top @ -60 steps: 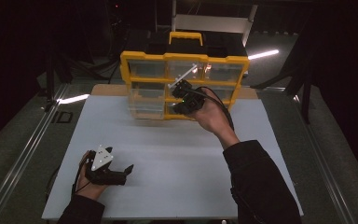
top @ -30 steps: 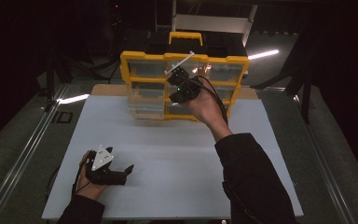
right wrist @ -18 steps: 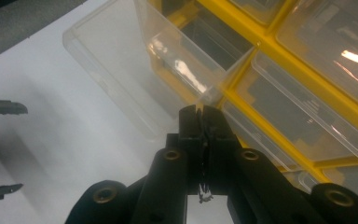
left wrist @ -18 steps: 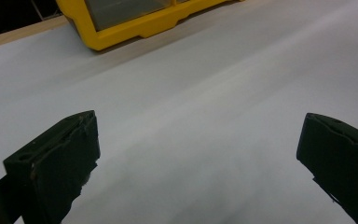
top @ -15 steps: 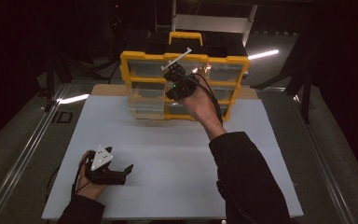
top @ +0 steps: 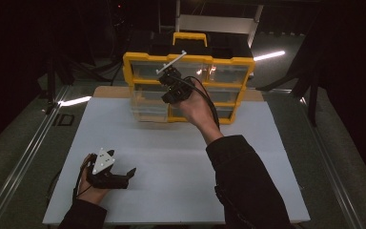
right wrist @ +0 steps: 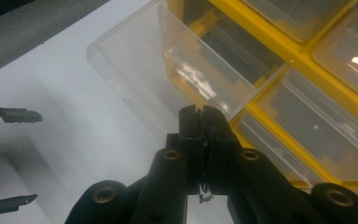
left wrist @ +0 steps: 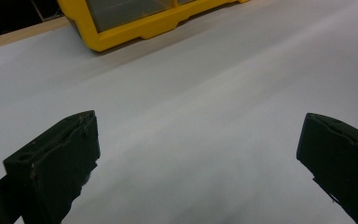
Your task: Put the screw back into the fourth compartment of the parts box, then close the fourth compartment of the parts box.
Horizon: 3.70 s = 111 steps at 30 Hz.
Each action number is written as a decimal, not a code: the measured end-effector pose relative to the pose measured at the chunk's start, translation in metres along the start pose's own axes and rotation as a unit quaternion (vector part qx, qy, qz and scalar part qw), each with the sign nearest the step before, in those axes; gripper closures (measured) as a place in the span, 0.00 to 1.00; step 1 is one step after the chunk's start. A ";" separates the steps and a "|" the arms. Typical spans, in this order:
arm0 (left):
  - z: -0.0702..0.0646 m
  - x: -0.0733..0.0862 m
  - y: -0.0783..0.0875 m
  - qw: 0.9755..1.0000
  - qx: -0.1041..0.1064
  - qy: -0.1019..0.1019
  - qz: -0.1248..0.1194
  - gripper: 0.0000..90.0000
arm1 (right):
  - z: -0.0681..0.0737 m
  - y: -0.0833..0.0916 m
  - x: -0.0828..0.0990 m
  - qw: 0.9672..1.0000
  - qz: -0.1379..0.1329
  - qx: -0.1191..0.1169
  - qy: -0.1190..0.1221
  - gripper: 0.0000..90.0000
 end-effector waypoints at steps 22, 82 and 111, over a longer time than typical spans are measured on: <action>0.000 0.000 0.000 1.000 0.000 0.001 0.000 0.00 | 0.005 -0.016 0.002 1.000 0.003 -0.006 -0.001 0.97; 0.000 0.001 0.000 1.000 -0.007 -0.002 0.001 0.00 | 0.003 -0.021 0.080 0.994 0.025 -0.043 0.100 0.26; 0.001 -0.005 0.002 1.000 -0.020 0.013 -0.009 0.00 | -0.022 -0.010 0.179 0.992 -0.088 -0.063 0.065 0.24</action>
Point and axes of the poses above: each handheld gripper's, and its own axes: y roughly backward along the jaws, x roughly out of its underside, z roughly to its left, the point moved 7 cm from there along -y, roughly forward along the jaws, and after that the axes turned 7 degrees about -y, right-handed, at the moved point
